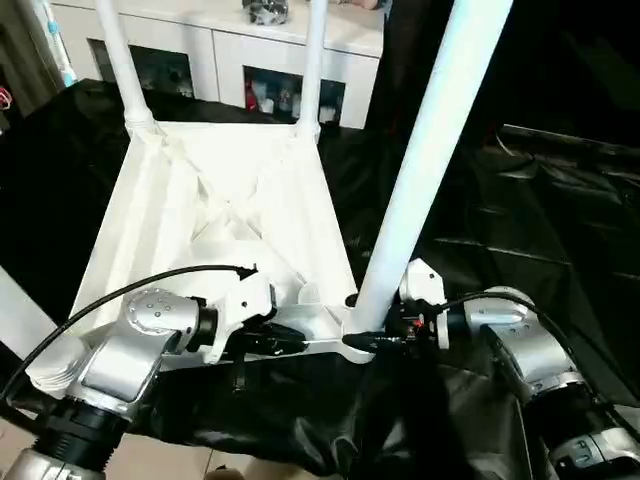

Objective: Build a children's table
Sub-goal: Rotate leg to tighten

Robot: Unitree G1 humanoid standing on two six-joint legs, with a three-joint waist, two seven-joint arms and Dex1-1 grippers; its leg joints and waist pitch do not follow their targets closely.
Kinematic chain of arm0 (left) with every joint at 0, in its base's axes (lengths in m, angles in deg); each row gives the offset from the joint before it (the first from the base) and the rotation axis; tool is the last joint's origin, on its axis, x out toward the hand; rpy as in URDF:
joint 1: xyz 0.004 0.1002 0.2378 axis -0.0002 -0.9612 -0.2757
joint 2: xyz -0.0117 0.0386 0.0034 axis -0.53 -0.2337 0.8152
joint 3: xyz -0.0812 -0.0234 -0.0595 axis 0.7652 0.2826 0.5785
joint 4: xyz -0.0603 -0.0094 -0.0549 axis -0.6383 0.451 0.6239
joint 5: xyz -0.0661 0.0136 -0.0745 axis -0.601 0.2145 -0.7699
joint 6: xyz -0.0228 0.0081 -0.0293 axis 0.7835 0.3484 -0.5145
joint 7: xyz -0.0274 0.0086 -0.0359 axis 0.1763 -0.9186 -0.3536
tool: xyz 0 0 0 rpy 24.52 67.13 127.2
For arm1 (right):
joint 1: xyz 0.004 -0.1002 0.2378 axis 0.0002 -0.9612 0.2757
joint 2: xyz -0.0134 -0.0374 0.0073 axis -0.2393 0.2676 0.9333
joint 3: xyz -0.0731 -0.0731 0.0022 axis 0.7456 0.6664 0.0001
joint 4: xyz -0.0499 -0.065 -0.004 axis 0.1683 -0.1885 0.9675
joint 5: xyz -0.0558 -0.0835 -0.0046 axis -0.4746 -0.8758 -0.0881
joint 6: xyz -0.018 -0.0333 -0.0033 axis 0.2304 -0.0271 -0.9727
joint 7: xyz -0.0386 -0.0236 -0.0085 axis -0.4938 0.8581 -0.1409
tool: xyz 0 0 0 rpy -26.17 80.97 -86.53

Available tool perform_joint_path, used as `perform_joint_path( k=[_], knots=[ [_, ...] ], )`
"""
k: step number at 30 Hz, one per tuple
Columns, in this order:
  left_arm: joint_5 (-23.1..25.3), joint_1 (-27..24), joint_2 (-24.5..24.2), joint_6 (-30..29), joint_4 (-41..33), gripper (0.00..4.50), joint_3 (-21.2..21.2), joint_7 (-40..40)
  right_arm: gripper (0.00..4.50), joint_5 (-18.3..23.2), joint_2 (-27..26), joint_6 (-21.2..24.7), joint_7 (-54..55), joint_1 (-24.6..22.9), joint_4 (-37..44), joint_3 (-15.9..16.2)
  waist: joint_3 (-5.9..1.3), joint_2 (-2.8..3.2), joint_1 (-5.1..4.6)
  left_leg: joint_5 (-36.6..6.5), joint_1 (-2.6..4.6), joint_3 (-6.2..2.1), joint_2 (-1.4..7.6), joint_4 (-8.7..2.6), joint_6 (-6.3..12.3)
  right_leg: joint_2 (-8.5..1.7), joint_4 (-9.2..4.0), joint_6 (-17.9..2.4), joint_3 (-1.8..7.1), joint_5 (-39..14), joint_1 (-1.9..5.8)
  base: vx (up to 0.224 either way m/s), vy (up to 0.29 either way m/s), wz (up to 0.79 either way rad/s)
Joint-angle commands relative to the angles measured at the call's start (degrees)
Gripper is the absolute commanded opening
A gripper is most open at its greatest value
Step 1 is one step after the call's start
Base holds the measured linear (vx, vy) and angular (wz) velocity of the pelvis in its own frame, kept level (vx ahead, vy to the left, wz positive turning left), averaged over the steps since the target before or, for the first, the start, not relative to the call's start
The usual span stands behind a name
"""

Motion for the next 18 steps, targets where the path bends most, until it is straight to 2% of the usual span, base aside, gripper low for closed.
perform_joint_path(
  k=[1, 2, 3, 4, 5, 7, 8, 10, 13, 14, 16, 18],
  knots=[
    [1.7, 3.6, 6.4, 0.5, 2.6, 0.00, -1.9, -8.9, 2.55, -3.2, -5.0, -0.5, 11.1, 0.1, -3.9, 0.4, -2.70, 0.75, -0.04, -14.0, 0.61, 0.52, 1.05, -3.93, 1.14, -2.19, -4.29, -11.1, 2.33, -13.7, 2.08, 0.000, 0.000, 0.00],
    [2.2, 4.3, 8.6, 0.0, 3.5, 0.00, -1.7, -11.9, 2.55, -4.3, -7.0, -0.2, 17.3, 0.5, -6.4, -1.1, -2.55, 0.67, -0.18, -16.1, 0.87, 0.53, 0.87, -3.88, -0.23, -2.30, -4.70, -10.5, 2.39, -17.7, 1.85, 0.000, 0.000, 0.00],
    [2.3, 4.5, 9.6, -0.2, 3.8, 0.00, -1.7, -13.1, 2.54, -4.6, -7.8, 0.0, 19.9, 0.7, -7.4, -1.6, -2.61, 0.78, -0.44, -17.8, 0.68, 0.10, 0.77, -4.16, -1.21, -2.53, -4.97, -8.9, 2.19, -22.1, 2.31, 0.000, 0.000, 0.00],
    [2.5, 4.8, 10.6, -0.5, 4.0, 0.00, -1.7, -14.3, 2.54, -5.0, -8.6, 0.2, 22.3, 0.9, -8.3, -2.1, -2.60, 0.74, -0.48, -18.5, 0.54, -0.14, 0.76, -4.29, -1.47, -2.64, -5.13, -7.8, 2.00, -24.4, 2.51, -0.061, 0.003, -0.06],
    [3.4, 5.1, 12.6, -1.0, 4.3, 0.00, -2.4, -16.6, 2.54, -5.3, -10.5, 1.1, 26.8, 0.9, -9.3, -3.0, -2.67, 1.15, -0.49, -19.4, 0.46, -0.40, 0.77, -4.42, -1.70, -2.70, -5.36, -6.1, 1.89, -26.5, 2.54, -0.061, 0.003, -0.06],
    [3.8, 5.2, 13.4, -1.2, 4.5, 0.00, -2.8, -17.5, 2.54, -5.3, -11.4, 1.7, 28.8, 0.9, -9.6, -3.4, -2.46, 1.00, -1.09, -21.2, 0.31, -0.57, 0.65, -4.56, -1.45, -2.54, -6.01, -4.5, 1.63, -29.5, 2.31, 0.000, 0.000, 0.00],
    [4.5, 5.5, 14.8, -1.3, 4.9, 0.00, -3.1, -19.4, 2.54, -5.5, -12.7, 2.4, 31.5, 0.9, -9.7, -3.8, -2.62, 1.32, -1.30, -21.5, 0.34, -0.70, 0.59, -4.53, -1.48, -2.64, -6.13, -3.9, 1.68, -30.5, 2.29, 0.000, 0.000, 0.00],
    [5.2, 5.8, 16.7, -1.3, 5.7, 0.00, -3.3, -21.7, 2.54, -5.8, -14.6, 3.3, 35.1, 1.0, -9.5, -4.2, -2.77, 1.22, -1.71, -20.3, -0.02, -0.77, 0.58, -4.60, -1.40, -2.49, -6.03, -3.8, 1.68, -28.8, 2.44, 0.000, 0.000, 0.00],
    [6.5, 6.3, 19.8, -1.0, 6.8, 0.00, -3.4, -25.0, 2.54, -7.0, -17.4, 3.3, 39.5, 1.1, -9.8, -4.9, -2.90, 1.21, -1.86, -19.8, -0.07, -0.63, 0.54, -4.55, -0.77, -2.35, -5.87, -4.3, 1.79, -26.4, 2.31, 0.000, 0.000, 0.00],
    [6.7, 6.4, 20.7, -0.7, 7.0, 0.00, -3.6, -25.6, 2.54, -6.7, -18.0, 2.7, 39.0, 0.6, -9.1, -4.8, -2.92, 1.24, -1.81, -19.3, 0.05, -0.52, 0.56, -4.51, -0.70, -2.36, -5.83, -4.5, 1.87, -25.3, 2.17, 0.000, 0.000, 0.00],
    [6.7, 6.5, 21.0, -0.6, 7.0, 0.00, -3.7, -25.8, 2.54, -6.3, -18.2, 2.2, 38.4, 0.4, -8.7, -4.6, -3.08, 1.25, -1.72, -18.2, -0.18, -0.51, 0.59, -4.49, -0.18, -2.38, -5.49, -5.2, 1.91, -22.9, 2.47, 0.000, 0.000, 0.00],
    [6.5, 6.4, 20.6, 0.1, 6.8, 0.00, -4.1, -24.9, 3.10, -5.6, -17.9, 1.7, 37.5, -0.1, -7.9, -4.5, -3.16, 1.34, -1.64, -17.1, -0.20, -0.33, 0.65, -4.41, 0.29, -2.28, -5.24, -6.1, 2.01, -19.6, 2.45, 0.000, 0.000, 0.00]
  ],
)
